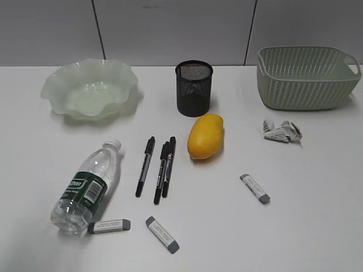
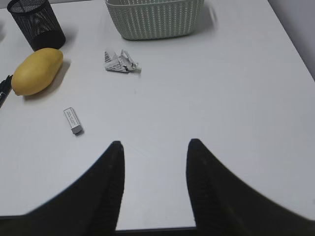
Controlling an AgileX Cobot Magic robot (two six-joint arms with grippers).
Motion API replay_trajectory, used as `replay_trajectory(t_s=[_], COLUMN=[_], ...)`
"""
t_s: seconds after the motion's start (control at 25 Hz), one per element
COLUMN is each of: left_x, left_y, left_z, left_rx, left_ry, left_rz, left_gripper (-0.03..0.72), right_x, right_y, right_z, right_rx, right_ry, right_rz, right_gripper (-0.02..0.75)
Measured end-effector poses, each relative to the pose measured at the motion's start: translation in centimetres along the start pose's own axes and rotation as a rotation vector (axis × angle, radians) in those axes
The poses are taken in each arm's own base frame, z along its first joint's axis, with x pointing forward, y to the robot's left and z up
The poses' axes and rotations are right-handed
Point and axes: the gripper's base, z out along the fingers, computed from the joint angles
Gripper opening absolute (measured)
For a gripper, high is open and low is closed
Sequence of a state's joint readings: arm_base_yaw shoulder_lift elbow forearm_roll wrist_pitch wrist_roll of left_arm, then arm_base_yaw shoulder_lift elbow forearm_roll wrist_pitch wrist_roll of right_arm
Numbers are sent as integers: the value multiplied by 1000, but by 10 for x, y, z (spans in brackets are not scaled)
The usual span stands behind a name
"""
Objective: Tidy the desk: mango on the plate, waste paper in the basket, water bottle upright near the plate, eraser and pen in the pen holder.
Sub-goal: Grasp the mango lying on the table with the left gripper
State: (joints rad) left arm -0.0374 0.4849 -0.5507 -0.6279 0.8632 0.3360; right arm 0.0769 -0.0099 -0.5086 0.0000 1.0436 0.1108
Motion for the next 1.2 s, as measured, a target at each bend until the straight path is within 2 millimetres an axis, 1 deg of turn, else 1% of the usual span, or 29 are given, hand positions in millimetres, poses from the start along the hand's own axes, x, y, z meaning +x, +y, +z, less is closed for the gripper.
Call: replay_trajectory(t_s=[0.04, 0.08, 0.12, 0.16, 0.2, 0.24, 0.32, 0.4, 0.44, 0.48, 0.52, 0.56, 0.6, 0.64, 0.72, 0.84, 0.92, 0.96, 1.04, 1.12, 1.2], left_x=[-11, -21, -29, -34, -40, -45, -46, -52, -50, -57, -61, -62, -69, -77, -90, -107, -108, -106, -100, -96, -94], left_y=[3, 6, 8, 10, 5, 0, -24, -47, -55, -64, -69, -72, -76, -80, -84, -89, -89, -88, -85, -84, -83], left_z=[17, 38, 61, 89, 109, 133, 182, 226, 248, 265, 283, 299, 312, 320, 334, 344, 349, 352, 360, 367, 375], left_rx=[34, 58, 80, 82, 92, 97, 125, 140, 147, 164, 173, 182, 189, 194, 190, 183, 179, 176, 171, 161, 140], left_ry=[26, 67, 120, 184, 208, 242, 312, 365, 420, 456, 493, 541, 547, 541, 502, 423, 407, 408, 421, 429, 433], left_rz=[6, -6, -9, -8, 29, 63, 137, 178, 193, 200, 210, 222, 236, 255, 296, 328, 329, 329, 322, 271, 199], left_gripper=[253, 255, 256, 256, 254, 249, 237, 236, 251, 278, 315, 370, 398, 418, 433, 443, 454, 474, 543, 617, 650], right_x=[0, 0, 0, 0, 0, 0, 0, 0, 0, 0, 0, 0, 0, 0, 0, 0, 0, 0, 0, 0, 0], right_y=[0, 0, 0, 0, 0, 0, 0, 0, 0, 0, 0, 0, 0, 0, 0, 0, 0, 0, 0, 0, 0], right_z=[0, 0, 0, 0, 0, 0, 0, 0, 0, 0, 0, 0, 0, 0, 0, 0, 0, 0, 0, 0, 0], right_rx=[0, 0, 0, 0, 0, 0, 0, 0, 0, 0, 0, 0, 0, 0, 0, 0, 0, 0, 0, 0, 0], right_ry=[0, 0, 0, 0, 0, 0, 0, -1, -1, -1, -1, -1, -1, -1, -1, -1, -1, -1, -1, -1, -1], right_rz=[0, 0, 0, 0, 0, 0, 0, 0, 0, 0, 0, 0, 0, 0, 0, 0, 0, 0, 0, 0, 0], right_gripper=[342, 342, 342, 342, 342, 342, 342, 342, 342, 342, 342, 342, 342, 342, 342, 342, 342, 342, 342, 342, 342])
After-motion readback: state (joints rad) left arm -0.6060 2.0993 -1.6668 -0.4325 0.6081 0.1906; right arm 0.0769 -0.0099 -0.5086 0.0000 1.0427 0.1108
